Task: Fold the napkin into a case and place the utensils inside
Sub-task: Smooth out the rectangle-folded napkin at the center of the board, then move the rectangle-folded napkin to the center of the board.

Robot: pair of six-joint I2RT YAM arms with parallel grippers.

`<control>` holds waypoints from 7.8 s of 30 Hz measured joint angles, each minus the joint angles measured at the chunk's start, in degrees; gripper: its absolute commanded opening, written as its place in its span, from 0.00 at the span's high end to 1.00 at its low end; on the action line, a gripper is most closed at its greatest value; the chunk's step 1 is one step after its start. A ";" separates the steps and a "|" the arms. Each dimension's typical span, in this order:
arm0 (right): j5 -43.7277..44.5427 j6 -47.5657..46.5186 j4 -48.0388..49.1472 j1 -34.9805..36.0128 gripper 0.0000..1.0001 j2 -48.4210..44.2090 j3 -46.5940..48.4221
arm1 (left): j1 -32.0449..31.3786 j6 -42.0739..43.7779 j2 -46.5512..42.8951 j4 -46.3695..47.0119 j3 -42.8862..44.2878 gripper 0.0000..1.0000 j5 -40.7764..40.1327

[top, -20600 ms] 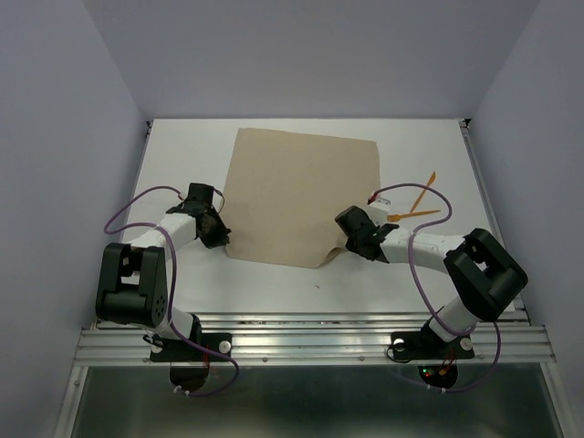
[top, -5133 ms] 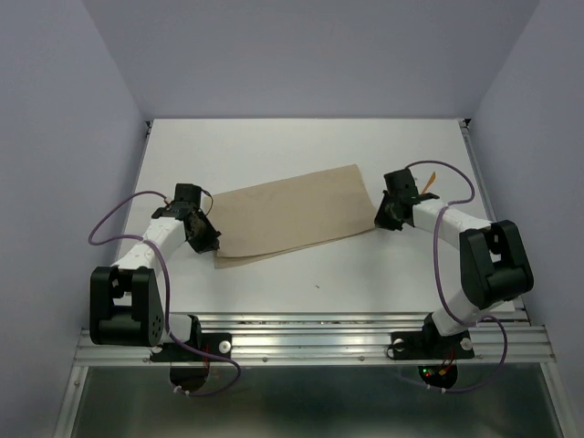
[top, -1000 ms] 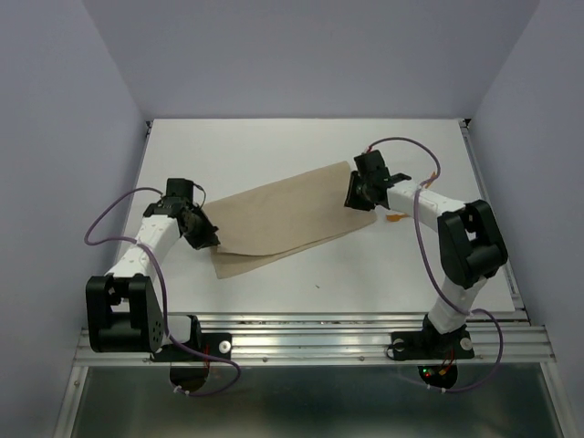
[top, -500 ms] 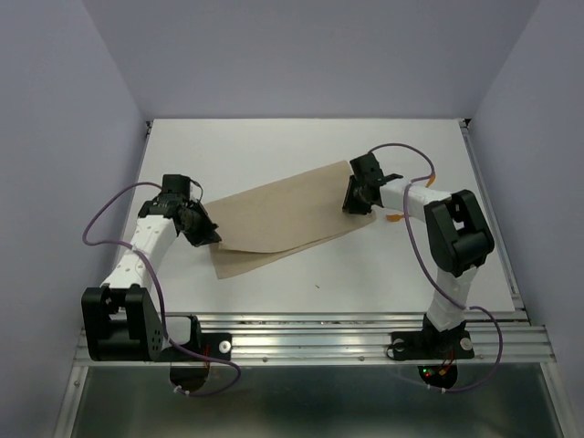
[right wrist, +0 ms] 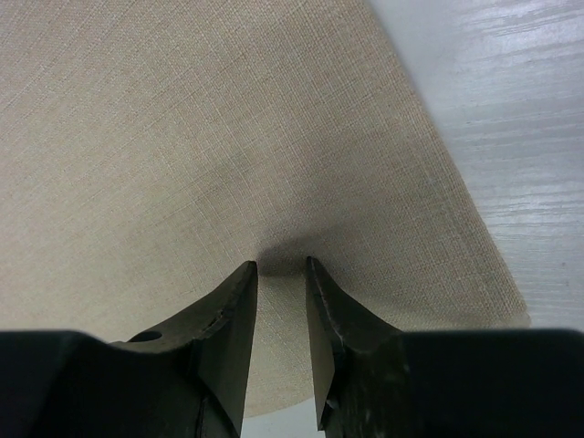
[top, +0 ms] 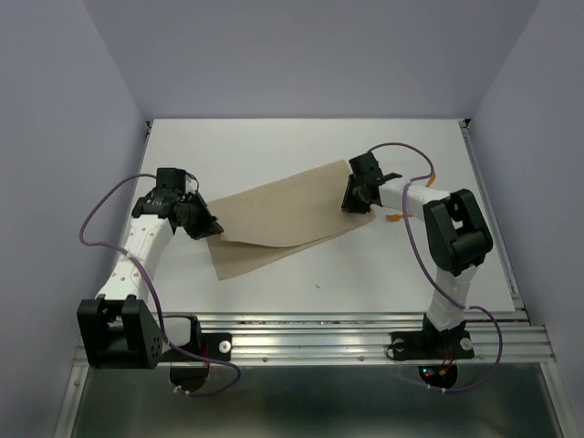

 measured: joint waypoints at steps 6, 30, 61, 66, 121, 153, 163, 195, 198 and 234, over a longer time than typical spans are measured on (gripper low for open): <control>0.57 -0.02 -0.04 0.00 0.66 0.00 0.07 | -0.02 0.33 -2.14 0.35 -3.43 1.00 1.33; 0.61 -1.84 -2.27 0.00 0.64 -1.05 0.52 | 0.00 4.33 3.39 -1.36 3.28 0.46 -4.57; -0.28 4.72 -2.29 5.62 0.75 -21.51 -22.67 | -4.20 3.08 33.64 13.35 16.28 0.52 -4.24; 2.08 3.02 -4.94 5.60 0.75 -18.58 -10.58 | -8.76 3.39 33.90 12.55 22.53 0.52 -4.63; -12.50 3.39 2.19 -9.03 0.78 15.23 19.19 | -14.75 3.93 49.92 25.59 29.09 0.56 -2.19; -12.24 3.65 12.81 -12.26 0.78 3.74 -1.18 | 1.29 4.81 38.66 20.79 15.67 0.56 -10.43; -12.24 3.69 13.62 -13.55 0.78 2.14 -3.56 | 5.05 4.42 37.31 18.82 14.88 0.57 -13.97; -6.84 2.12 -2.01 -2.71 0.73 -27.50 -27.78 | -5.99 -8.04 6.91 12.87 -14.84 0.57 -10.49; -5.64 2.56 -1.99 -2.71 0.74 -27.50 -29.57 | -6.05 -8.26 9.86 14.32 -15.45 0.57 -10.25; -2.16 3.48 1.25 -2.71 0.74 -20.68 -25.03 | 4.68 -0.24 13.92 16.11 -11.87 0.54 -11.52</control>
